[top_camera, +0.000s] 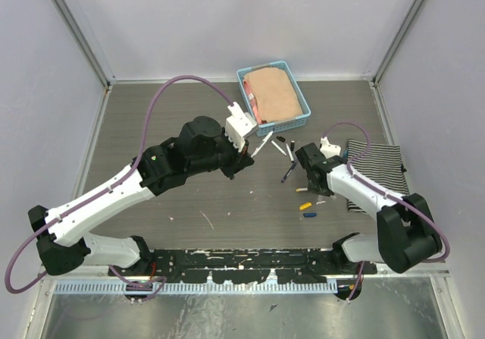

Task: Insert the pens into the pen caps
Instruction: Place the pen cap at the center of the board, then adjust the pen cap at the center of the board.

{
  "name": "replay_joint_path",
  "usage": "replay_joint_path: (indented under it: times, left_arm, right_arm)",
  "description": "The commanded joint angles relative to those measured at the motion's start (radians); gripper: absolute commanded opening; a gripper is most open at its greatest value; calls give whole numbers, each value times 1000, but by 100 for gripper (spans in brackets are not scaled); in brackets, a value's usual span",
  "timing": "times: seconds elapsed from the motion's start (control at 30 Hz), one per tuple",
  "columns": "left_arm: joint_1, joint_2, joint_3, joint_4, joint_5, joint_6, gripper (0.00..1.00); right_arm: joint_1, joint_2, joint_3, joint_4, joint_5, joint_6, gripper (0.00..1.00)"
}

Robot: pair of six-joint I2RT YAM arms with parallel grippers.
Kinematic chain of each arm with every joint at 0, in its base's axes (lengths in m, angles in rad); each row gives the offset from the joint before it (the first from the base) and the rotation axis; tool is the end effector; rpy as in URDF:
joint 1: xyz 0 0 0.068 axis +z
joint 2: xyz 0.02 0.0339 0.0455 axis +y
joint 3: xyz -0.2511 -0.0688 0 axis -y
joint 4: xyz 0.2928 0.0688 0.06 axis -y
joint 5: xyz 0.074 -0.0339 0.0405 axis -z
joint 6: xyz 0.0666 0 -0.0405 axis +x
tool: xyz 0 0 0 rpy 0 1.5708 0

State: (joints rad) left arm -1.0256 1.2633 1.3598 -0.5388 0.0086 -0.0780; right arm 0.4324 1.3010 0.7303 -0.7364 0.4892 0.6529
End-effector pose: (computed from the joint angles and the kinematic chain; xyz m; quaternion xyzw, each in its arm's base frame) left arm 0.1845 -0.3053 0.3806 0.3876 0.7509 -0.2834 0.4535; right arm 0.2551 0.0833 0.1196 0.1375 0.9525 -0.1397 0.2332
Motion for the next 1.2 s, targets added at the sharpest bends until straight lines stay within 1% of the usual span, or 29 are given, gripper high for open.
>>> replay_joint_path:
  times: [0.0, 0.07, 0.17, 0.2, 0.3, 0.4, 0.5, 0.57, 0.63, 0.73, 0.83, 0.93, 1.03, 1.17]
  left_arm:
    - [-2, -4, 37, 2, -9, 15, 0]
    - [-1, -2, 38, 1, -8, 15, 0]
    - [-1, -1, 37, 1, -8, 15, 0]
    - [-2, -2, 37, 0, -8, 15, 0]
    - [-1, -2, 37, 1, -8, 16, 0]
    - [-2, -3, 37, -1, -7, 15, 0]
    - [-1, -2, 37, 0, -7, 15, 0]
    - [-1, -2, 38, 0, -5, 14, 0]
    - [-1, -4, 37, 0, -3, 14, 0]
    - [-2, -5, 37, 2, -4, 14, 0]
    - [-1, -5, 37, 1, -3, 11, 0]
    - [-1, -5, 37, 1, -1, 11, 0]
    - [-1, -7, 37, 0, 0, 7, 0]
    - [-2, -7, 38, 2, 1, 4, 0]
  right_arm:
    - [-12, 41, 13, 49, 25, 3, 1]
    - [-12, 71, 16, 48, 21, 2, 3]
    - [-11, 98, 26, 45, 26, 4, 16]
    - [-11, 100, 26, 44, 32, 6, 18]
    - [-12, 73, 26, 43, 48, 15, 20]
    - [-11, 40, 29, 50, 41, 11, 27]
    - [-11, 14, 33, 52, 27, 9, 32]
    - [-12, -3, 32, 56, 17, 8, 33]
    - [-12, -24, 23, 74, 3, 3, 31]
    - [-12, -53, 21, 81, -10, 2, 31]
    - [-12, -81, 31, 55, -22, 4, 35]
    - [-11, -110, 36, 14, -85, 24, 39]
    - [13, -164, 12, -24, -124, 94, 41]
    - [70, -239, -30, -64, -139, 256, 44]
